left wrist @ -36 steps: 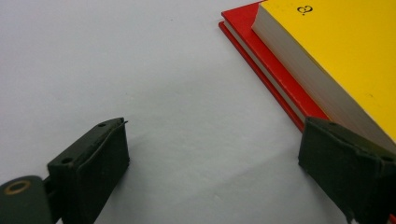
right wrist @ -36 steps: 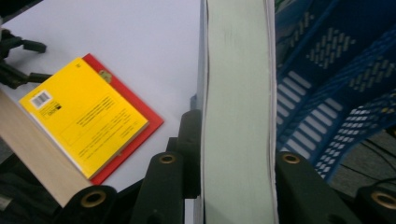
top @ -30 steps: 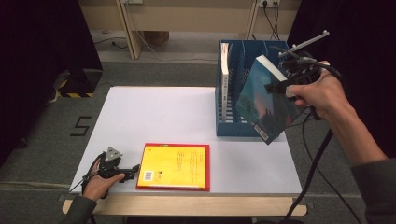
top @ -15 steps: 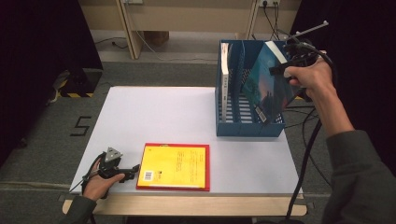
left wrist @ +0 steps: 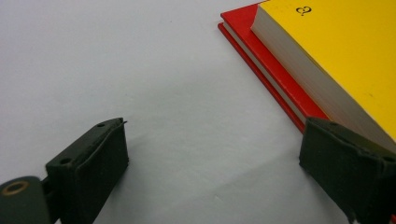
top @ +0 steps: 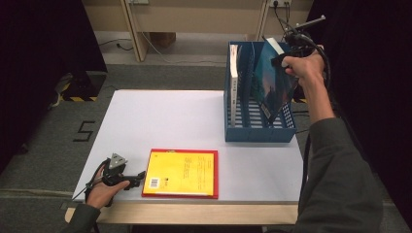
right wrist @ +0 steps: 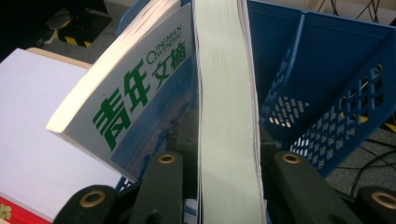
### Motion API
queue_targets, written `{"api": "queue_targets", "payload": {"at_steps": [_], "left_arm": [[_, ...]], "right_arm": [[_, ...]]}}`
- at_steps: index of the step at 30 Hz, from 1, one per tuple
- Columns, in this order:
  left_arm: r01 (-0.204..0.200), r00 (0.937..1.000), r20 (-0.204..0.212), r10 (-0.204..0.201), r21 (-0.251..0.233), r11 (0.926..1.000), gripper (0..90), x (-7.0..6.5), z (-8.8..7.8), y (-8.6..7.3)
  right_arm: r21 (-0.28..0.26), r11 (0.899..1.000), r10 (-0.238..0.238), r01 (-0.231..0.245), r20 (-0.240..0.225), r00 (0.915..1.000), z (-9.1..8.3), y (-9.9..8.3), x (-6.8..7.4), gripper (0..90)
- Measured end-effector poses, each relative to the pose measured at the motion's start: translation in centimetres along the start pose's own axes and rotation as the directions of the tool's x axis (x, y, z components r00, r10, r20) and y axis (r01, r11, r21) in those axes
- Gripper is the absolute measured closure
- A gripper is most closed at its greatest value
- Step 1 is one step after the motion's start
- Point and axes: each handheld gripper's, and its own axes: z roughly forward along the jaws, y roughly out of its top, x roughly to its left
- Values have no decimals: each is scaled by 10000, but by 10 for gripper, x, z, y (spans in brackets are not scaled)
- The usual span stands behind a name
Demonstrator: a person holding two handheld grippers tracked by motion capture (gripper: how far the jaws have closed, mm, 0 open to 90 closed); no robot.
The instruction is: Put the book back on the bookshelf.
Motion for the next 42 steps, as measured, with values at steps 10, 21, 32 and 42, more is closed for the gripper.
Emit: {"api": "queue_targets", "payload": {"at_steps": [10, 21, 32, 42], "left_arm": [[-7, 10000, -6, 7, -3, 10000, 66, 0, 0, 0], [-3, 10000, -6, 3, -6, 10000, 66, 0, 0, 0], [-9, 10000, 0, 9, -19, 10000, 66, 0, 0, 0], [-31, 10000, -3, 31, -52, 10000, 66, 0, 0, -1]], "right_arm": [[-253, 9992, 320, -316, 153, 9994, 5, 21, 5, 738], [163, 9965, 815, -817, 112, 9966, 52, 7, -1, 738], [595, 9906, 1232, -1228, -33, 9924, 97, -11, -5, 734], [-183, 9814, 1885, -1910, -936, 9776, 100, -18, -9, 644]]}}
